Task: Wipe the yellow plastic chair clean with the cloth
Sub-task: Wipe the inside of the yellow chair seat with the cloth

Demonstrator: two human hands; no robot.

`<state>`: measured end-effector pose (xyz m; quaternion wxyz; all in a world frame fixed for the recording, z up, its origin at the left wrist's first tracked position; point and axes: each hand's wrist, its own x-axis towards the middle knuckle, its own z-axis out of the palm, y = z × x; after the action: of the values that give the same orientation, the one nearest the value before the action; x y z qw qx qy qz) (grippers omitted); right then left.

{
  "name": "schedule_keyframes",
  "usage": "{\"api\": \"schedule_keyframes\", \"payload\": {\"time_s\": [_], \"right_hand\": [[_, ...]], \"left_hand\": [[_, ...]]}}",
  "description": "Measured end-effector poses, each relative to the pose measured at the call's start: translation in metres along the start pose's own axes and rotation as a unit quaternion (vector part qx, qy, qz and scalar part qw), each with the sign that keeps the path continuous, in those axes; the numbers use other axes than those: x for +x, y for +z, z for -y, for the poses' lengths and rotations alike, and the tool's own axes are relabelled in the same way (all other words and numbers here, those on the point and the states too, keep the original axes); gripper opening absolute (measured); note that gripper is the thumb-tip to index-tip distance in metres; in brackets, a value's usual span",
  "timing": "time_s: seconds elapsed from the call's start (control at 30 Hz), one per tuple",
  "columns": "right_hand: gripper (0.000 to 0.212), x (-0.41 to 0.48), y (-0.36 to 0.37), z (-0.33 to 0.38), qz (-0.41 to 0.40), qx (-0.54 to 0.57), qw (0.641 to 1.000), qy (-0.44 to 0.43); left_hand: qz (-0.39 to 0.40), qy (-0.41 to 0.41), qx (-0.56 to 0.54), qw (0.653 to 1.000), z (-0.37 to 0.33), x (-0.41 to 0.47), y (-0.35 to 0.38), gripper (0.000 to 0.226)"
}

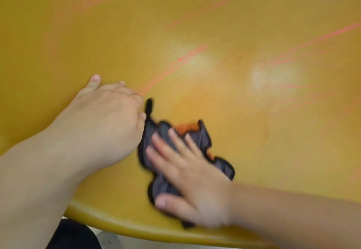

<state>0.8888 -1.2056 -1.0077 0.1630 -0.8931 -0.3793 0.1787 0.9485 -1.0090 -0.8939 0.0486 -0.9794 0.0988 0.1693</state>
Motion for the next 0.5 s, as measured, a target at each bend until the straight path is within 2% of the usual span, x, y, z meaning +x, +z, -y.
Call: {"api": "schedule_keyframes", "payload": {"time_s": [0.07, 0.13, 0.2, 0.27, 0.37, 0.43, 0.5], "right_hand": [[0.081, -0.028, 0.004, 0.002, 0.041, 0.014, 0.994, -0.098], [0.077, -0.031, -0.004, -0.047, 0.011, -0.053, 0.990, -0.126], [0.079, -0.012, -0.020, -0.115, -0.038, -0.133, 0.990, -0.042], [0.084, 0.013, -0.049, -0.166, -0.076, -0.172, 0.977, 0.104], [0.086, 0.044, -0.065, -0.180, -0.146, -0.151, 0.940, 0.270], [0.090, 0.063, -0.053, -0.145, -0.157, -0.093, 0.932, 0.312], [0.094, 0.069, -0.030, -0.084, -0.120, -0.042, 0.958, 0.255]], "left_hand": [[0.000, -0.001, -0.001, 1.000, 0.000, 0.000, 0.000, 0.072], [0.008, -0.004, -0.002, 1.000, 0.001, -0.001, 0.001, 0.075], [0.004, -0.005, -0.005, 1.000, 0.001, -0.002, -0.001, 0.067], [0.004, -0.001, -0.006, 1.000, 0.003, -0.002, 0.001, 0.056], [0.001, 0.000, -0.006, 1.000, 0.003, -0.001, 0.003, 0.051], [-0.010, 0.002, -0.014, 1.000, 0.003, 0.001, 0.005, 0.049], [-0.026, 0.003, -0.019, 0.999, 0.002, 0.003, 0.003, 0.051]]}}
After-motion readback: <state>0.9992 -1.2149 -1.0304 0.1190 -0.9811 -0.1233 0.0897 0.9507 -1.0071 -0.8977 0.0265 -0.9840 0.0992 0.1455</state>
